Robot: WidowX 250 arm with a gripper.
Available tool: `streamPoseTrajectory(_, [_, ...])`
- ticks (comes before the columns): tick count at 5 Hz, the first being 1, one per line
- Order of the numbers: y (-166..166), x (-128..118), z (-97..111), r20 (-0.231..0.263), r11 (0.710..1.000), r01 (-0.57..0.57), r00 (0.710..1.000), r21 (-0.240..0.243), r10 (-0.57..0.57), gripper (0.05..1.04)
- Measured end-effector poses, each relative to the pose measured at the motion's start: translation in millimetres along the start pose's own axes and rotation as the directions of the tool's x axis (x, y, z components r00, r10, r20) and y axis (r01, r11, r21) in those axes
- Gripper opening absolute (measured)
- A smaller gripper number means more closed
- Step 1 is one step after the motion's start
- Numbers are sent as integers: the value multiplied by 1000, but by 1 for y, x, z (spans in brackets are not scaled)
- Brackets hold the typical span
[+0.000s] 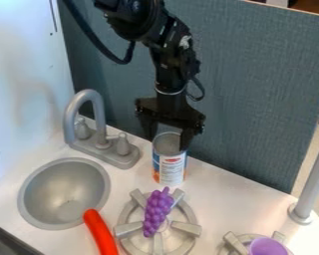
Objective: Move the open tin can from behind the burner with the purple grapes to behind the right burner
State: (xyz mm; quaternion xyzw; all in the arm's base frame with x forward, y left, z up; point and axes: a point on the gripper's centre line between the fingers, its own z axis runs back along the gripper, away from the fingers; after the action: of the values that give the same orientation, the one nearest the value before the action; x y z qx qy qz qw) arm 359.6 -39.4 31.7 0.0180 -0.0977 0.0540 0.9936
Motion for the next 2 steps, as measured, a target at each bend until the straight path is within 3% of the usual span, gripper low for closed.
streamPoseTrajectory(1, [0, -5, -10, -31, 1000, 3, 1000, 7, -3, 1001])
streamPoseTrajectory(2, [2, 7, -22, -44, 996, 84, 995, 5, -84, 1001])
